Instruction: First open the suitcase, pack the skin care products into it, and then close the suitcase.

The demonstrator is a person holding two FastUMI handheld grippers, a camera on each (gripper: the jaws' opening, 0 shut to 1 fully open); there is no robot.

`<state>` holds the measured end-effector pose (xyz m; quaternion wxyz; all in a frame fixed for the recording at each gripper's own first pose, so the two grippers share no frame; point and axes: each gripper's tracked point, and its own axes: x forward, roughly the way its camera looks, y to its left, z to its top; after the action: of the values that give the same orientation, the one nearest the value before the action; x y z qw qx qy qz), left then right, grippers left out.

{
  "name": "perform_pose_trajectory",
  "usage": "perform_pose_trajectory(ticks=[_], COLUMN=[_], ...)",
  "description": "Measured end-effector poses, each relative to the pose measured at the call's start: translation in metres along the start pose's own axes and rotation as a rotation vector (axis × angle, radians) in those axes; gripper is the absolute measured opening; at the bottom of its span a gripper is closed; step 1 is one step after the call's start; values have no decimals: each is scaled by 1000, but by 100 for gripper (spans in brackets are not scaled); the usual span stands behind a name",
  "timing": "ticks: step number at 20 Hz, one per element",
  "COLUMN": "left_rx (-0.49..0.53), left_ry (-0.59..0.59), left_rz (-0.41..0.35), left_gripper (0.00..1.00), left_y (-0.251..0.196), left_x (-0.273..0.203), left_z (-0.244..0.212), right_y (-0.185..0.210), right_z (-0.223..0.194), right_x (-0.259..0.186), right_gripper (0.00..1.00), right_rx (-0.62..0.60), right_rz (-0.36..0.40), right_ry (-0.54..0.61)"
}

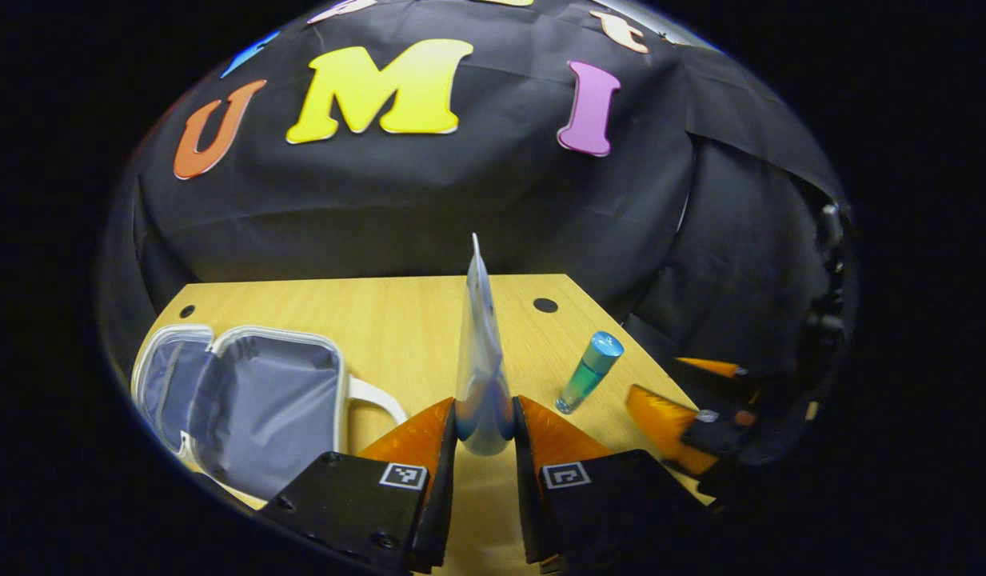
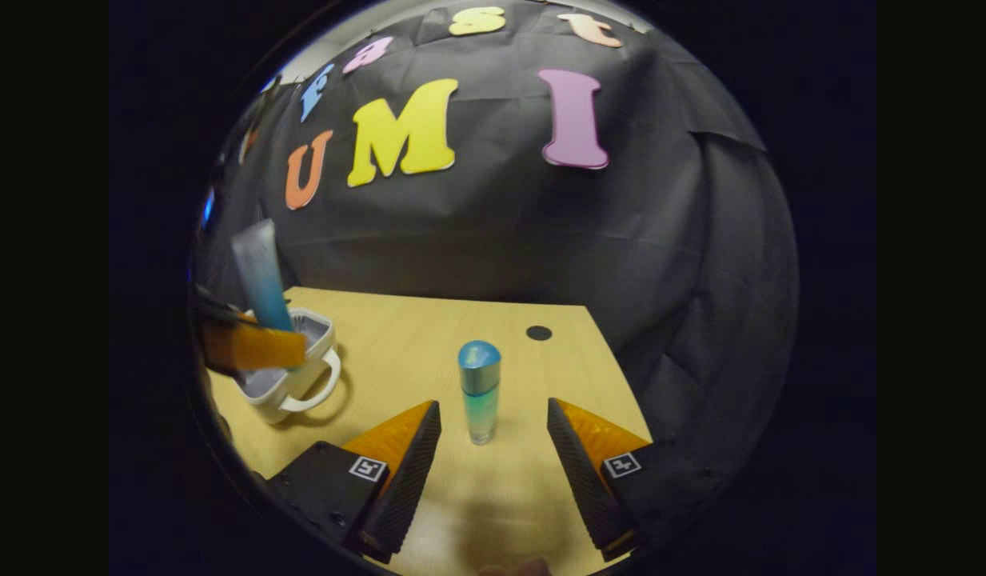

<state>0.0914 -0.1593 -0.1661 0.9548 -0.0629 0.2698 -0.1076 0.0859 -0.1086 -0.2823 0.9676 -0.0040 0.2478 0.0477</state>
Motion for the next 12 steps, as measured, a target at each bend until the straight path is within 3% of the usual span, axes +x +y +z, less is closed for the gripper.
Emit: perform_pose_trajectory(ticks=[5,10,12], left_rx=[-66,-123,-131], left_ry=[-6,-13,-13], left_rz=[138,274,306], left_gripper=[38,38,38], left_y=[60,115,129], left_x=[-45,-78,-88], left_z=[5,3,2], right_y=[8,0,-1], right_z=[-26,-51,-56], right_x=[53,72,78], right_gripper=[79,77,65], right_rx=[65,171,186], right_rz=[2,-27,-34], right_ry=[77,150,170])
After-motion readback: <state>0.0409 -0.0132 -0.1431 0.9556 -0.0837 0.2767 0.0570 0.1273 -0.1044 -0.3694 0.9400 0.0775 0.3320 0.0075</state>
